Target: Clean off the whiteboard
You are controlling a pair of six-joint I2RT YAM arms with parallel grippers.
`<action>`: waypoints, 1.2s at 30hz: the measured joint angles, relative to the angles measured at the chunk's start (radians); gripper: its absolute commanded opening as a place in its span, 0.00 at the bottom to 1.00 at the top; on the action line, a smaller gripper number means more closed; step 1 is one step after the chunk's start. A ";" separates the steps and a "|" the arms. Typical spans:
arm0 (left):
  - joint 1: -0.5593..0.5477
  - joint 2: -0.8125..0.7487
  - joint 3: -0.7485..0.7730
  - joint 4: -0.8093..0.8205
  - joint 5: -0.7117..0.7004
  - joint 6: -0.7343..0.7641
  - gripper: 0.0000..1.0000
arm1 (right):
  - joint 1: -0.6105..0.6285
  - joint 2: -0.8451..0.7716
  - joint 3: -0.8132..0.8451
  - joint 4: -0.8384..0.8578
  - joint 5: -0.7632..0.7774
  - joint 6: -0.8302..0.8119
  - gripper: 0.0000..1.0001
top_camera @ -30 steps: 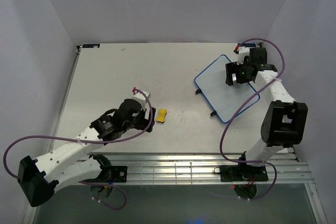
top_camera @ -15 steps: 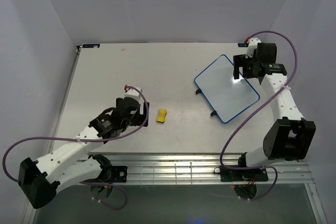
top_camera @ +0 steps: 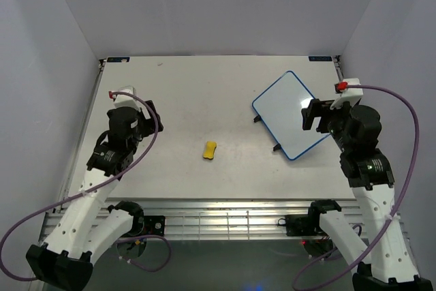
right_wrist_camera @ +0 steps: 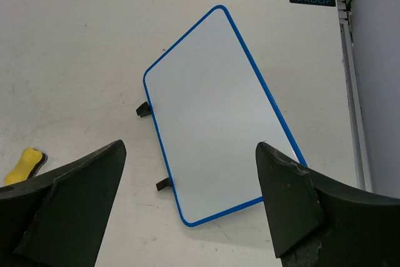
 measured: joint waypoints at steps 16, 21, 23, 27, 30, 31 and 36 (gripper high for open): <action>0.000 -0.367 0.144 -0.050 -0.056 0.185 0.98 | 0.026 -0.145 -0.043 -0.248 0.047 0.051 0.90; 0.000 -0.406 0.153 -0.076 -0.071 0.212 0.98 | 0.026 -0.214 -0.051 -0.253 0.057 0.053 0.90; 0.000 -0.413 0.153 -0.082 -0.072 0.214 0.98 | 0.026 -0.226 -0.051 -0.253 0.067 0.051 0.90; 0.000 -0.419 0.153 -0.085 -0.074 0.216 0.98 | 0.026 -0.226 -0.051 -0.253 0.088 0.048 0.90; 0.000 -0.419 0.151 -0.088 -0.070 0.214 0.98 | 0.026 -0.225 -0.051 -0.253 0.093 0.048 0.90; 0.000 -0.419 0.150 -0.088 -0.068 0.212 0.98 | 0.026 -0.225 -0.051 -0.253 0.093 0.048 0.90; 0.000 -0.423 0.129 -0.087 -0.058 0.207 0.98 | 0.026 -0.215 -0.051 -0.253 0.094 0.049 0.90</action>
